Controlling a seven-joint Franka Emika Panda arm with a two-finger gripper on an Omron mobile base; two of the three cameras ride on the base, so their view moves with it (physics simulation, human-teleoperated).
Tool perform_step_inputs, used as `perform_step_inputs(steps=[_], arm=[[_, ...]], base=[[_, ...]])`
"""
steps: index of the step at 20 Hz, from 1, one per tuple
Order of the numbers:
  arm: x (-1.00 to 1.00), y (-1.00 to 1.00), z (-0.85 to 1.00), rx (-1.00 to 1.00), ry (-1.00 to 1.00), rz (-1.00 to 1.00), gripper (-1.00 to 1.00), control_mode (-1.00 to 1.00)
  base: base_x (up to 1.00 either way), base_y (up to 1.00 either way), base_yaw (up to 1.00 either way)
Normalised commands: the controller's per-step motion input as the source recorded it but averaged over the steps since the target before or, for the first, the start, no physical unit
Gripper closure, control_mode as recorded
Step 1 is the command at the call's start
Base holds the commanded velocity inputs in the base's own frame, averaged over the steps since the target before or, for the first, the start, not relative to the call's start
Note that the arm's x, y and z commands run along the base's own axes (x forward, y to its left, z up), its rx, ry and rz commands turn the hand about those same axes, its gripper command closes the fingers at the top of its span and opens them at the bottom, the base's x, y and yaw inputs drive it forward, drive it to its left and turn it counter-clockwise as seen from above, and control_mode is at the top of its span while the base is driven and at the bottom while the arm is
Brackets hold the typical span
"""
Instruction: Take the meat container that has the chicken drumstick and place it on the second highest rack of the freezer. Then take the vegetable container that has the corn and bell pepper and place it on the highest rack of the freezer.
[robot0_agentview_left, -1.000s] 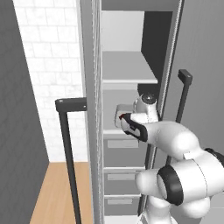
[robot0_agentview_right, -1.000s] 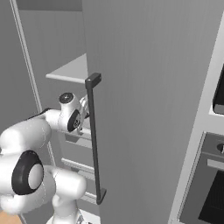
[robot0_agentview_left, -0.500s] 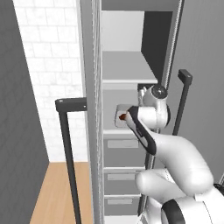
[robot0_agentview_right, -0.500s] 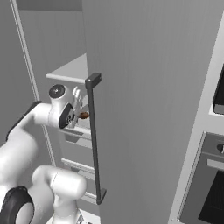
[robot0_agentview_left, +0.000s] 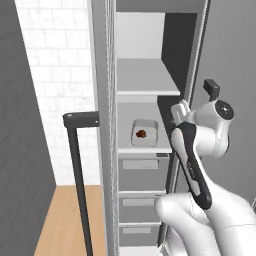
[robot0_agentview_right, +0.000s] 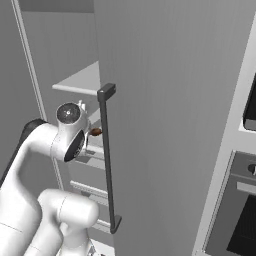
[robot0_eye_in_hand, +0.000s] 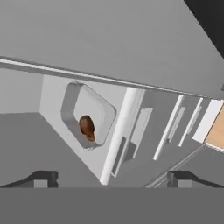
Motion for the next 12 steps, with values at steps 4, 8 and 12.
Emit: perform_step_inputs(steps=[4,8,12], arm=[[-0.8,0.08,0.17,-0.15,-0.09,0.36,-1.0,-1.0],[-0.48,0.06,0.55,-0.36,0.0,0.36,-1.0,-1.0],[-0.49,0.0,0.61,-0.54,0.0,0.33,-1.0,-1.0]], base=[[0.0,0.0,0.0],[0.0,0.0,0.0],[0.0,0.0,0.0]])
